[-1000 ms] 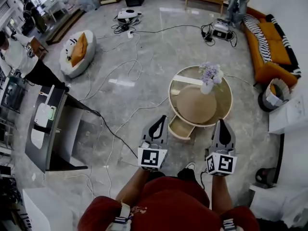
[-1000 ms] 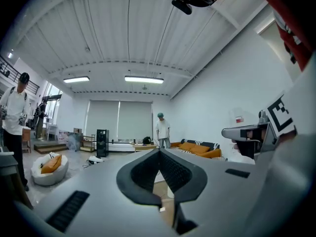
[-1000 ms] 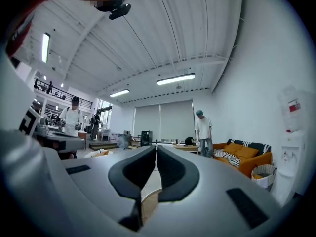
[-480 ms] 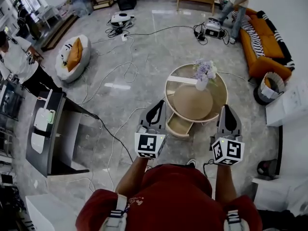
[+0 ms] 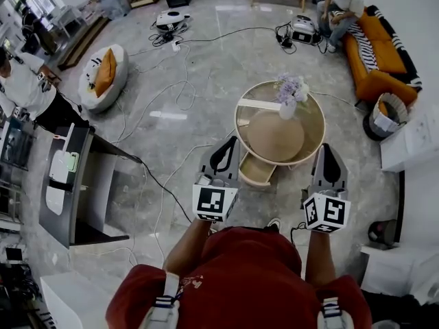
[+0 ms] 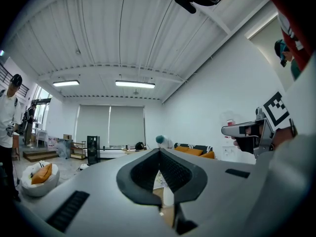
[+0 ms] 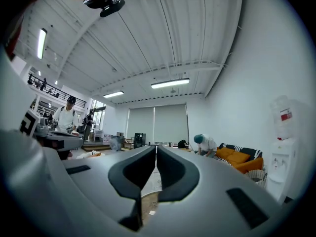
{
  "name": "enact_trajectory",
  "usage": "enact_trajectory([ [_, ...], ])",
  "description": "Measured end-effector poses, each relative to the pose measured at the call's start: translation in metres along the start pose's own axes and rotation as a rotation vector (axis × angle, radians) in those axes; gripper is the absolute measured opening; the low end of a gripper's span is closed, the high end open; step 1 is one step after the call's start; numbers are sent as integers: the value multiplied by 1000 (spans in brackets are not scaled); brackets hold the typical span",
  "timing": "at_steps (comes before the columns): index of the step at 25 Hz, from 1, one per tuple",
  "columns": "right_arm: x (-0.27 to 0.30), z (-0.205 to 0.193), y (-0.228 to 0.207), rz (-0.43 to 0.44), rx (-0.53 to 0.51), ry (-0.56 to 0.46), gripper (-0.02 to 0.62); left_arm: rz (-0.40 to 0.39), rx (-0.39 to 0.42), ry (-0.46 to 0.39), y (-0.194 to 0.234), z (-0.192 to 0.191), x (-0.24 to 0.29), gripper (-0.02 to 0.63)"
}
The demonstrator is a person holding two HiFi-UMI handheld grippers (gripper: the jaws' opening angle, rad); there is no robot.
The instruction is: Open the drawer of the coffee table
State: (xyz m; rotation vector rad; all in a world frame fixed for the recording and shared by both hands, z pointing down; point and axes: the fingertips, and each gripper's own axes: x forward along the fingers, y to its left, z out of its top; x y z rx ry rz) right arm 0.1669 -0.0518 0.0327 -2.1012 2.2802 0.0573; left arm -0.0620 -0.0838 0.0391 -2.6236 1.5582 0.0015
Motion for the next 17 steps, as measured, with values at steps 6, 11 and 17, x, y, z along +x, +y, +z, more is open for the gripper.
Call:
enact_trajectory([
  [6,-5,1,-2,1,-4,-3,23,3,-1,-3,-5,0,-4,14],
  [11,-9,-5,-4,7,-5,5,23,8,-7,6,-11,-6,-7,14],
  [17,-10,1,-7,-2,-3,-5,23,8,-2,5,-14,-2,-6,14],
])
